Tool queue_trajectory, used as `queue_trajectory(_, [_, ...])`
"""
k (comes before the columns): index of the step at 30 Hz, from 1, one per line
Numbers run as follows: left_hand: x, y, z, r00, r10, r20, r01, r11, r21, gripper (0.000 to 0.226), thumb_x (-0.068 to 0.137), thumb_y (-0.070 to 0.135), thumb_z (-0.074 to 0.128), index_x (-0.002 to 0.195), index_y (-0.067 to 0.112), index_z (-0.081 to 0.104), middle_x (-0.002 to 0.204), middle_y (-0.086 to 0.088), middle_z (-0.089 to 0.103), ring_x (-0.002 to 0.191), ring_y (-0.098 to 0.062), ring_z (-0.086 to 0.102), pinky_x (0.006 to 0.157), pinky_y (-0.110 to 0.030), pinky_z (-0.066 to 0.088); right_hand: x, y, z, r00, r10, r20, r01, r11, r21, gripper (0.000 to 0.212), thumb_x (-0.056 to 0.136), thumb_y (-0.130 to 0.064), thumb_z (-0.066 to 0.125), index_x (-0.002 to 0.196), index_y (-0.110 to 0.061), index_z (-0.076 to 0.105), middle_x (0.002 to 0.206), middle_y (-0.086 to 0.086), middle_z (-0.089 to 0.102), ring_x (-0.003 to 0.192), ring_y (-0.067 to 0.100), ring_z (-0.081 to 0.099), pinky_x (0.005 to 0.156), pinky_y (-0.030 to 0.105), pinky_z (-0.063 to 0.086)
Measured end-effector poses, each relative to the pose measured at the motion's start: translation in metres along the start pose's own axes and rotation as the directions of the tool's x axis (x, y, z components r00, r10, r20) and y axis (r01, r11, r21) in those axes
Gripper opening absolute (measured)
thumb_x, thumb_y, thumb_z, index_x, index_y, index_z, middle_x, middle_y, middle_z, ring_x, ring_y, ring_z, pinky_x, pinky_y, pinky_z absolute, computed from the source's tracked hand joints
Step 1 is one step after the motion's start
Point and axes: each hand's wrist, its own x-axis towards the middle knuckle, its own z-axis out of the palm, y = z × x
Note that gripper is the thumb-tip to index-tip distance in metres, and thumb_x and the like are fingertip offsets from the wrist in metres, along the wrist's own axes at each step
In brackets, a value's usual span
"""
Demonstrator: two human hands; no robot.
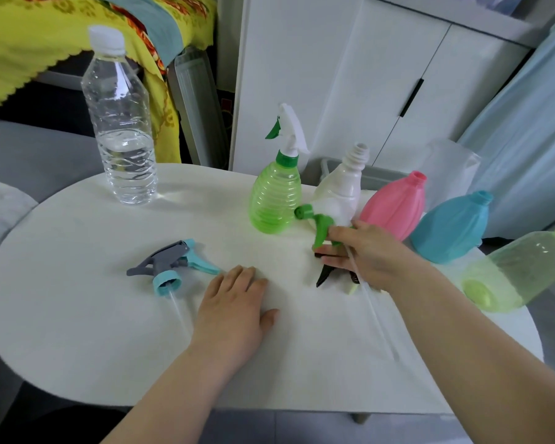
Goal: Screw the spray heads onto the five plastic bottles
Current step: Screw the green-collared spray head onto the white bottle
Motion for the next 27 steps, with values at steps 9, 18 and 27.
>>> queue_trajectory(9, [-0.002, -0.002, -0.003, 1.0, -0.024, 0.007, 0.024, 0.999, -0.042, 0.05, 0.086, 0.043, 0.045, 0.131, 0.026, 0.035, 0.147, 0.005, 0.029, 0.137, -0.015, 0.019, 0.111, -0.029, 0.011, -0.041, -0.004, -0.052, 0.974, -0.099, -0.203, 0.193, 0.833, 0.518, 0.017, 0.086, -0.002, 0.045, 0.071, -0.009, 0.049, 0.055, 0.003, 0.049, 0.037, 0.007, 0.042, 0.044, 0.016, 0.047])
queue_trajectory(18, [0.003, 0.032, -0.02, 0.98, -0.027, -0.197, -0.04, 0.944, -0.328, 0.034, 0.085, 0.019, 0.053, 0.119, 0.021, 0.051, 0.12, 0.005, 0.056, 0.112, -0.01, 0.045, 0.086, -0.01, 0.023, -0.059, 0.042, -0.1, 0.965, -0.181, -0.191, 0.263, 0.632, 0.729, 0.027, 0.092, -0.017, 0.032, 0.085, -0.009, 0.057, 0.061, -0.002, 0.066, 0.058, 0.01, 0.064, 0.062, 0.022, 0.057])
queue_trajectory(27, [0.112, 0.093, -0.017, 0.967, -0.125, -0.224, -0.016, 0.842, -0.539, 0.066, 0.082, 0.025, 0.058, 0.137, 0.013, 0.023, 0.144, -0.006, 0.03, 0.131, -0.02, 0.03, 0.103, -0.025, 0.023, -0.046, 0.059, -0.109, 0.947, -0.242, -0.212, 0.316, 0.576, 0.754, 0.028, 0.071, -0.025, 0.047, 0.068, -0.02, 0.074, 0.076, -0.007, 0.074, 0.078, 0.005, 0.069, 0.069, 0.021, 0.057])
